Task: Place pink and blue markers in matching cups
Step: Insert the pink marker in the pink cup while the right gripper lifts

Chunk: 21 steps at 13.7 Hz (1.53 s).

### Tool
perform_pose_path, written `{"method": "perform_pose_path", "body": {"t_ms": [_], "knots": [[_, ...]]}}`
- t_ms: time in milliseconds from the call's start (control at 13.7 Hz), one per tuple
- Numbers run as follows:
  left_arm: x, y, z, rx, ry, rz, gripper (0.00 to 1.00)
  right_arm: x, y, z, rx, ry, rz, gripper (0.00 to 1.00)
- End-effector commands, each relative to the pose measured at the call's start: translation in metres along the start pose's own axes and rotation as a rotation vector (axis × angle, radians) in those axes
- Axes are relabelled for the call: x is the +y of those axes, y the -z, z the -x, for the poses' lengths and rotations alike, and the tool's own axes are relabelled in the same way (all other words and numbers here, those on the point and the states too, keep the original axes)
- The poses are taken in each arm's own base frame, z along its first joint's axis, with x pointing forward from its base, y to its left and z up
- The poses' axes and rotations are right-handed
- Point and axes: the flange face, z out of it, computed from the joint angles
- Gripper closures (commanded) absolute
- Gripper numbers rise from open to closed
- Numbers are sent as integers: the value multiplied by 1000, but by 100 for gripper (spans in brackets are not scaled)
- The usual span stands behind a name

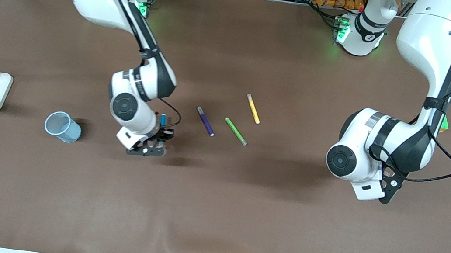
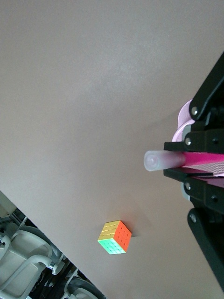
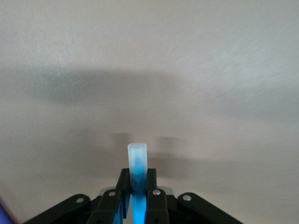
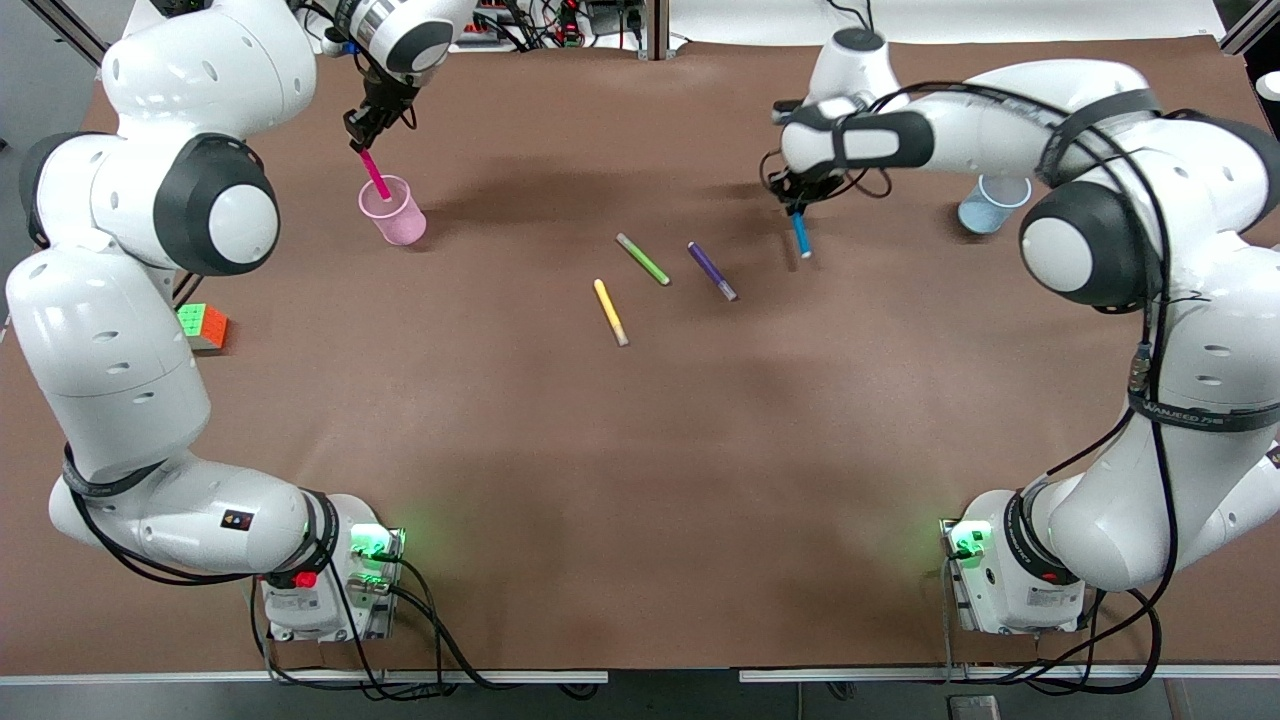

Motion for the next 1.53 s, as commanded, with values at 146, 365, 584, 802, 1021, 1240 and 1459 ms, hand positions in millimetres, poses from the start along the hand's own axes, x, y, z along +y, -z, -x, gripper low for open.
{"method": "perform_pose_path", "body": {"t_ms": [146,365,584,802,1021,1240,1459], "knots": [[10,-14,11,15,19,-15,100,2,76,-2,67,108,-62,100],[11,-13,18,13,20,-16,100,20,130,-3,124,163,-70,100],[11,-10,18,14,3,-15,31,58,188,-2,203,216,-67,100],[8,1,14,13,-9,2,0,111,227,4,247,283,-123,100],[-7,12,-8,-45,-80,25,0,160,251,13,287,380,-171,100],[-29,38,-46,-163,-177,111,0,201,265,25,290,449,-160,100],[-56,47,-77,-193,-299,138,0,227,257,35,262,493,-203,100]]}}
